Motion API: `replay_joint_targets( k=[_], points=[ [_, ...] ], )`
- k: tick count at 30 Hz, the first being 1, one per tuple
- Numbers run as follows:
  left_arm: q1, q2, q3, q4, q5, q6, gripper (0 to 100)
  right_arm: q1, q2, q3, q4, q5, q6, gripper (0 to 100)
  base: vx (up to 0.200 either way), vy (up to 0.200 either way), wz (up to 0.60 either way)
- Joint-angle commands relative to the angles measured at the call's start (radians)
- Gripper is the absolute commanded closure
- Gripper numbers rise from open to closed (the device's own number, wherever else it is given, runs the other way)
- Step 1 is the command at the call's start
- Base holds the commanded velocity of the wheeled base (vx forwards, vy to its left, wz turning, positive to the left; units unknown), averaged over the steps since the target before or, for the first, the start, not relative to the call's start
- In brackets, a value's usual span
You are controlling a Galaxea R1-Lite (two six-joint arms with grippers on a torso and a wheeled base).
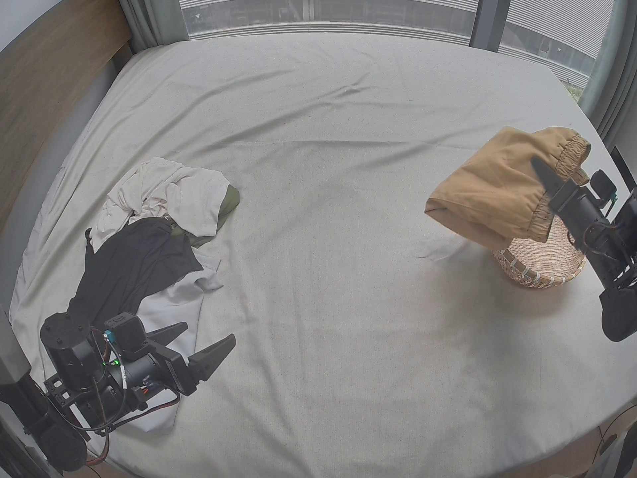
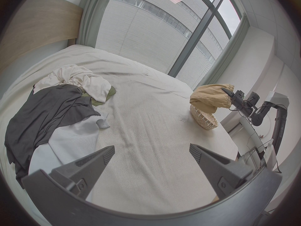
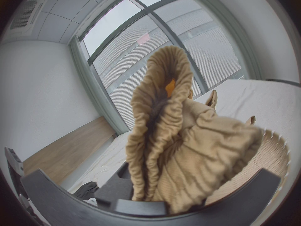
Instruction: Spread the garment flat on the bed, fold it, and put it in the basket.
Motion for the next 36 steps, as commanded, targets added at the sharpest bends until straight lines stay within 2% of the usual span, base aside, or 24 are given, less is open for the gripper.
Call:
replay_joint_targets(
  k=[1,5,24,25,31,36],
  points=[
    [0.000,0.000,0.018,0.000,0.000,0.000,0,-0.081,0.028,-0.034,0.001,0.001,0.000,100,0.000,0.000,0.00],
    [0.000,0.001,0.018,0.000,0.000,-0.001,0,-0.130,0.084,-0.031,-0.002,-0.001,-0.001,100,0.000,0.000,0.00],
    [0.001,0.000,0.018,0.000,0.000,0.000,0,-0.196,0.142,-0.025,-0.005,-0.001,-0.003,100,0.000,0.000,0.00],
    [0.001,0.001,0.018,0.000,0.000,0.000,0,-0.199,0.146,-0.024,-0.005,0.001,-0.003,0,0.000,0.000,0.00],
    [0.000,0.001,0.018,0.000,0.000,0.000,0,-0.194,0.127,0.050,-0.009,0.001,-0.024,0,0.000,0.000,0.00],
    [0.000,0.000,0.018,0.000,0.000,0.000,0,-0.191,-0.015,0.207,-0.003,0.007,-0.047,0,0.000,0.000,0.00]
  ],
)
